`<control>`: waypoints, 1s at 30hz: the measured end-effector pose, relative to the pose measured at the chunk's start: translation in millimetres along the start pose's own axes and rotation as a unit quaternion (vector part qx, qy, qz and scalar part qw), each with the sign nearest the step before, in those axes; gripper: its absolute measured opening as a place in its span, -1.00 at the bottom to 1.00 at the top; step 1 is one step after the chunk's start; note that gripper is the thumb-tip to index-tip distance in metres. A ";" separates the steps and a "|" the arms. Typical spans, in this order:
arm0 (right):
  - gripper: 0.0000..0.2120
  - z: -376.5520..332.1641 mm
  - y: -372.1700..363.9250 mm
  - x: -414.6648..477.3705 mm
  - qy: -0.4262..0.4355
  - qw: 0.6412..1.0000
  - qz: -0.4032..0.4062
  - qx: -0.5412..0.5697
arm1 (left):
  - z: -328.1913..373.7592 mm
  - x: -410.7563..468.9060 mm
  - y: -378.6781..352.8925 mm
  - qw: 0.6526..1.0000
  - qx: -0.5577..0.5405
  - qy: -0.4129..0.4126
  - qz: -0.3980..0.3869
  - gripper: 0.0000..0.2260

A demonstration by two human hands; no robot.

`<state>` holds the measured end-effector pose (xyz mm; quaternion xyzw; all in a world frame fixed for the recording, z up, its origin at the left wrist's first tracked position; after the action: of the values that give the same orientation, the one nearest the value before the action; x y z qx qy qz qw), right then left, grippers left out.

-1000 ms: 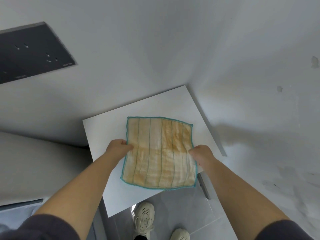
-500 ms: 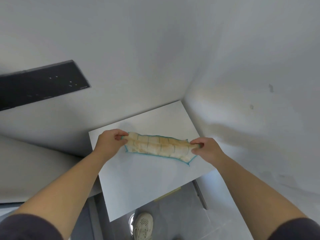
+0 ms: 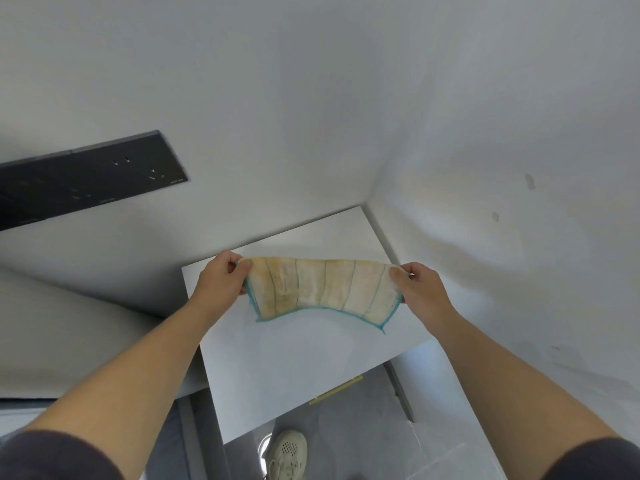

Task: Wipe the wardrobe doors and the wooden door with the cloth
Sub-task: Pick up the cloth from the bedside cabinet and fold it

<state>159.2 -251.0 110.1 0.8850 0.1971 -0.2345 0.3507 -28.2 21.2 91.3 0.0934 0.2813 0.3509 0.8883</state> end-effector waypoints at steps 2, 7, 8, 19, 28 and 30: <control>-0.85 0.2 -4.6 -2.2 -0.049 0.996 -0.022 0.071 | 0.3 -0.3 -5.1 0.998 -0.049 0.046 0.004 -0.88; -0.85 -2.2 -23.8 -7.9 -0.097 0.980 -0.106 0.135 | 5.4 -6.3 -19.3 0.991 -0.096 0.088 -0.016 -0.91; -0.86 -4.6 -29.0 -8.8 -0.094 0.978 -0.121 0.142 | 7.3 -7.4 -23.0 0.991 -0.095 0.085 -0.030 -0.93; -0.93 -31.2 -71.8 -20.1 -0.003 0.985 -0.160 0.070 | 33.7 -20.5 -57.2 0.987 -0.028 -0.014 -0.160 -0.93; -0.90 -40.2 -80.2 -30.6 0.021 0.980 -0.179 0.084 | 35.2 -26.1 -62.5 0.981 0.000 -0.021 -0.192 -0.88; -0.88 -41.1 -79.4 -31.4 0.013 0.977 -0.188 0.099 | 34.5 -25.8 -62.2 0.982 0.002 -0.021 -0.188 -0.89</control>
<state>104.3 -173.9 112.0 0.8656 0.3397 -0.3034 0.2082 11.5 -40.9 108.3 0.0481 0.2756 0.1751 0.9440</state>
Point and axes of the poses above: each hand's wrist, its own x-axis towards the middle knuckle, its own y-axis out of the back of the hand, z = x × y, the point moved 2 cm from there along x, towards the middle knuckle, and after that the axes turned 5 degrees about -y, right-handed, at the moved point
